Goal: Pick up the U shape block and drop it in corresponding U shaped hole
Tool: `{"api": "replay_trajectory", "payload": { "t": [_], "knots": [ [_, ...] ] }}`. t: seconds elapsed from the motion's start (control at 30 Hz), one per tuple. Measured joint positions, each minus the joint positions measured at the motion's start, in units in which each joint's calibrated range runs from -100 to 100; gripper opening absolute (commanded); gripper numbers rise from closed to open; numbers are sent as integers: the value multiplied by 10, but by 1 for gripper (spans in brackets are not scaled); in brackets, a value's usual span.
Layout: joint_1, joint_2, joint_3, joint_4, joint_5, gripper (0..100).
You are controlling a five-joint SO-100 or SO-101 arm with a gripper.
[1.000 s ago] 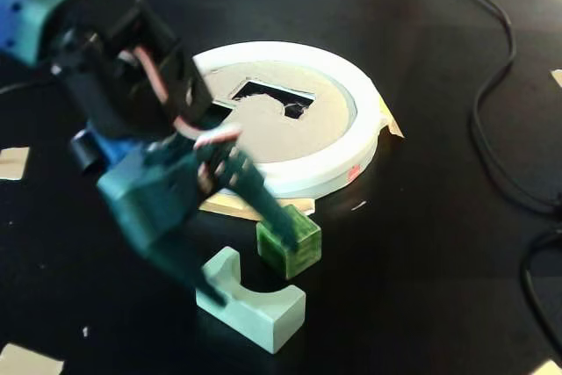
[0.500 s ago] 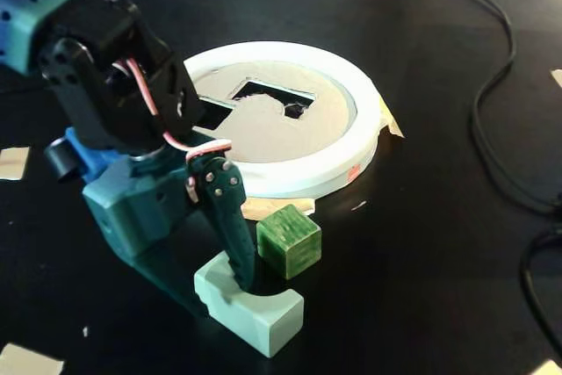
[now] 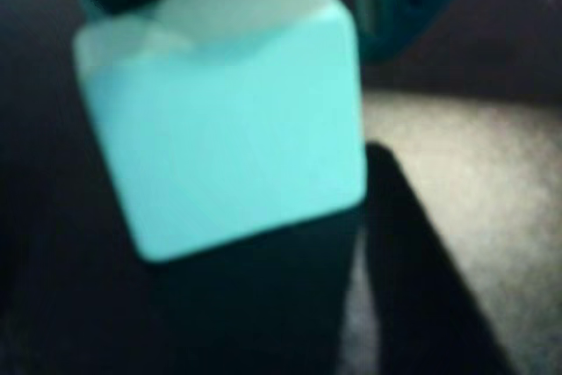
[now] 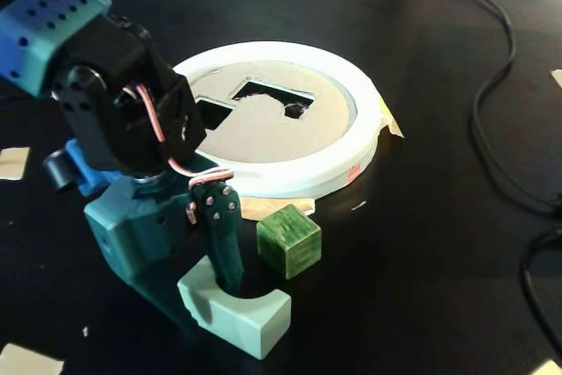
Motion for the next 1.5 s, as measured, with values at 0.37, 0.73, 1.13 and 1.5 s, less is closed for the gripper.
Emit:
{"api": "replay_trajectory", "payload": {
  "t": [0.37,0.73,1.13,1.5],
  "knots": [
    [1,0,0,0,0,3],
    [8,-62,1,1,0,4],
    [9,-243,1,155,-181,5],
    [-16,-387,1,430,-532,4]
  ]
}}
